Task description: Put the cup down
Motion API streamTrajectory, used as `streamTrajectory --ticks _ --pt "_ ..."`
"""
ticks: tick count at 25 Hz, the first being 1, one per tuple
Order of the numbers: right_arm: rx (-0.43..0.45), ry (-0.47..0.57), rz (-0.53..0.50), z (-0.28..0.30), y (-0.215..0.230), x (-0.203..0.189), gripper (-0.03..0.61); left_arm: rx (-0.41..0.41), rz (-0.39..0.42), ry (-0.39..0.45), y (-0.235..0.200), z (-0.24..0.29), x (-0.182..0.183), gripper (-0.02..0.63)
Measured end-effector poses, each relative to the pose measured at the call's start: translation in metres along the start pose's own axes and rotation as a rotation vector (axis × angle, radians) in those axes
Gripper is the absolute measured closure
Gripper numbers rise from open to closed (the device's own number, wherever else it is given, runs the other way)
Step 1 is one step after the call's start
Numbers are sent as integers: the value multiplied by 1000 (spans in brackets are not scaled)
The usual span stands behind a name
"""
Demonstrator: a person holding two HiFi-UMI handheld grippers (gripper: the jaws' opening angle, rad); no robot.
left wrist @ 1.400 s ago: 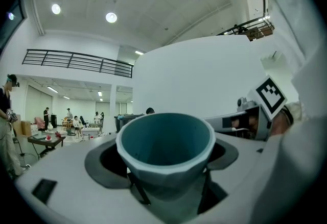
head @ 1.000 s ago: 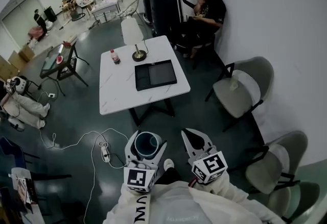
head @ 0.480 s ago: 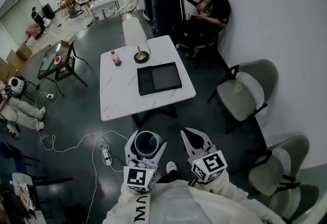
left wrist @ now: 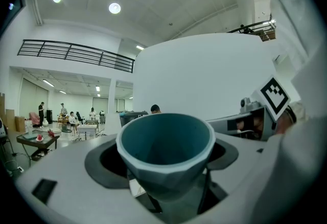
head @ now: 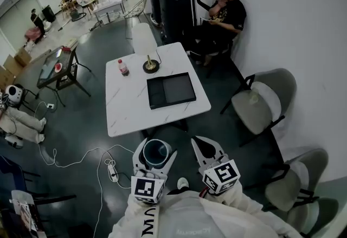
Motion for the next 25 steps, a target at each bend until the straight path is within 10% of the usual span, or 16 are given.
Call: streamTrajectory --ticks 25 --pt "-3 7 -24 55 12 13 572 6 -34 21 -52 39 -2 199"
Point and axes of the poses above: the fingertips, and each gripper's own axes: z forward along the fingers, y to its right, x out of its top, the point moved 1 cm from there along -z, backward along the fingers, and after that the axes turned 5 degrees about x, right-handed, at the moved point
